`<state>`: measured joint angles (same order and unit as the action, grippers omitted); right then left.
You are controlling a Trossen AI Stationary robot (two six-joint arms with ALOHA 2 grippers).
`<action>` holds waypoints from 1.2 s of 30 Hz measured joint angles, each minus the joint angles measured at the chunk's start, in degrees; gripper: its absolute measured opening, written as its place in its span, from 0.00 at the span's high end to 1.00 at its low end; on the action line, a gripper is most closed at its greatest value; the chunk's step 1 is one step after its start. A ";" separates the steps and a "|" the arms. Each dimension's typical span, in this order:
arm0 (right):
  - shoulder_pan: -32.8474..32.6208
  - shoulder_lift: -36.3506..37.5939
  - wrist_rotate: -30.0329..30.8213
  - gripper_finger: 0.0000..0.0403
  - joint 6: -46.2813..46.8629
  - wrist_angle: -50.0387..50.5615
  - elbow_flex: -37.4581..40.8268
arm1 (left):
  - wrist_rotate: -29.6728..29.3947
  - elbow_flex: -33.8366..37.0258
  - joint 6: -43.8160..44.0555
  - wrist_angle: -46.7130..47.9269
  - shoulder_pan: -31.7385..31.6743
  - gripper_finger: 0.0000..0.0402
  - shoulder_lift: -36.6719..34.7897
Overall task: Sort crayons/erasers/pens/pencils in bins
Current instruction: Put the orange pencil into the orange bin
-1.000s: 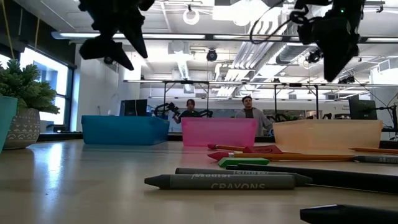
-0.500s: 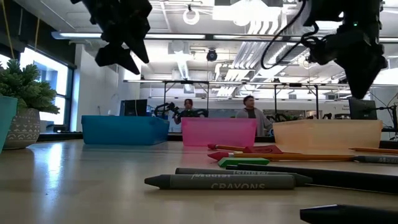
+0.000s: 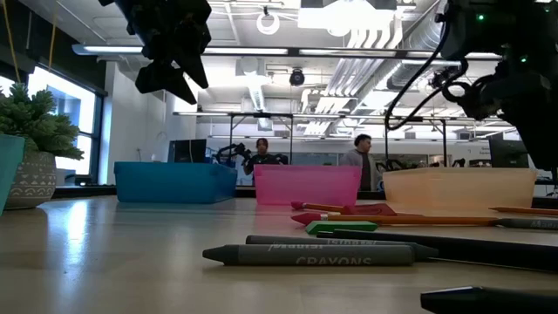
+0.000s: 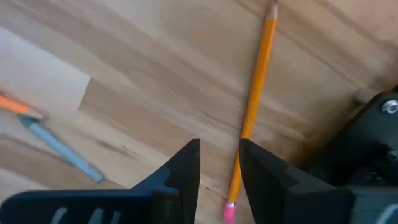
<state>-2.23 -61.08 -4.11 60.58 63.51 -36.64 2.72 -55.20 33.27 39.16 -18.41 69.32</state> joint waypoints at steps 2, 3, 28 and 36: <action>-0.47 -0.02 1.20 0.74 1.16 -0.72 0.83 | -0.02 0.00 0.58 0.00 0.04 0.51 0.00; -0.63 -0.02 1.73 0.74 1.70 -1.76 1.18 | 0.00 0.00 0.78 0.00 0.04 0.51 0.00; 4.21 -0.09 5.66 0.74 -1.98 -11.33 11.17 | 0.00 0.00 1.01 -0.02 0.04 0.51 0.00; 4.61 -0.04 2.00 0.75 -2.12 -13.52 13.69 | -0.13 0.00 1.03 -0.02 0.07 0.51 0.00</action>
<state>2.38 -61.12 -2.11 58.46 49.99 -22.95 2.59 -55.20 34.30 39.13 -18.35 69.32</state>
